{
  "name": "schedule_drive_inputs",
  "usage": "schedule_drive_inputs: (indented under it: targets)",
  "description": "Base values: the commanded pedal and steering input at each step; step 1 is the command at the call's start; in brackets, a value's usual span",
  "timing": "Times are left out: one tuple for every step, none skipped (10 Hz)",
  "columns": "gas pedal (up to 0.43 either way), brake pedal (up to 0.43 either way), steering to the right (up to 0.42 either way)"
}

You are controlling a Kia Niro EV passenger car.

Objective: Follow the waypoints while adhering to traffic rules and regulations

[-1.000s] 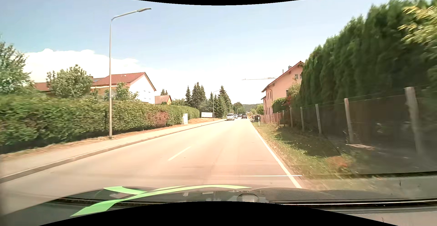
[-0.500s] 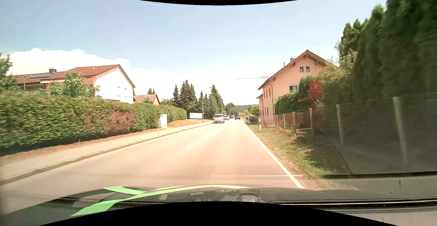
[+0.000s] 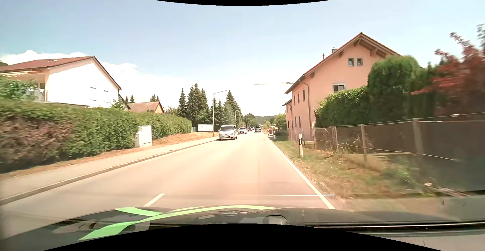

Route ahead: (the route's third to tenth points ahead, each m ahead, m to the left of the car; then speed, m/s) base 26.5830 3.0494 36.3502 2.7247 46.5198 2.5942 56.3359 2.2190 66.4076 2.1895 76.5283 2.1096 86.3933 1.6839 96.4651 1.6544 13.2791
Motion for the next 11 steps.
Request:
schedule_drive_inputs:
  targets:
    - [0.15,0.0,0.005]
    - [0.169,0.0,0.003]
    - [0.177,0.0,0.003]
    - [0.189,0.0,0.003]
    - [0.189,0.0,0.0]
    - [0.197,0.0,-0.005]
    - [0.197,0.0,-0.008]
    - [0.197,0.0,-0.008]
    - [0.197,0.0,-0.006]
    - [0.209,0.0,-0.004]
    - [0.209,0.0,-0.004]
